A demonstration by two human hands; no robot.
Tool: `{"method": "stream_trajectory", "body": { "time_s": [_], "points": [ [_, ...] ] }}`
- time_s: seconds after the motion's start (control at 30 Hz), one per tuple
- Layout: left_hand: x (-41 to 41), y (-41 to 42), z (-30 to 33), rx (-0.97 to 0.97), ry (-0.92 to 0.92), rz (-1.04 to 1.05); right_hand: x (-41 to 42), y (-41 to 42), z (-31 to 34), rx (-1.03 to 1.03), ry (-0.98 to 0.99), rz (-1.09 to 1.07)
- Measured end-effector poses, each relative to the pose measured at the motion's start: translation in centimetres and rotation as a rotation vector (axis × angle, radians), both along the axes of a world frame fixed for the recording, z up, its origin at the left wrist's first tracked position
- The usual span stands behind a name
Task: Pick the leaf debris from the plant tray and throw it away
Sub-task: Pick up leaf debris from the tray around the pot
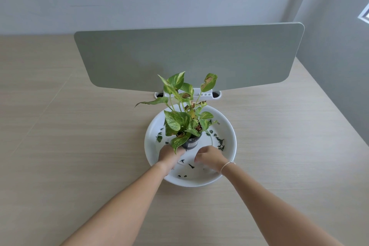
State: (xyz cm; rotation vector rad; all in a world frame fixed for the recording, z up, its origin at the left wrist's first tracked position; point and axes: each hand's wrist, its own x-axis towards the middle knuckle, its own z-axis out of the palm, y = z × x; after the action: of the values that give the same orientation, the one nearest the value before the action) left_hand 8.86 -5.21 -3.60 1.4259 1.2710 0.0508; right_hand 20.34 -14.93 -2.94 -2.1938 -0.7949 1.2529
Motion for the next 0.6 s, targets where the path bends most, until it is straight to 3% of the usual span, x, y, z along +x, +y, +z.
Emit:
{"method": "stream_trajectory", "body": {
  "time_s": [0.33,0.6],
  "points": [
    [0.7,-0.4,-1.3,0.28,0.15,-0.12,-0.9,-0.4,-2.0,0.017,-0.319,0.234],
    [0.7,-0.4,-2.3,0.423,0.213,-0.168,-1.3,-0.1,-2.4,0.024,-0.424,0.281]
  ]
}}
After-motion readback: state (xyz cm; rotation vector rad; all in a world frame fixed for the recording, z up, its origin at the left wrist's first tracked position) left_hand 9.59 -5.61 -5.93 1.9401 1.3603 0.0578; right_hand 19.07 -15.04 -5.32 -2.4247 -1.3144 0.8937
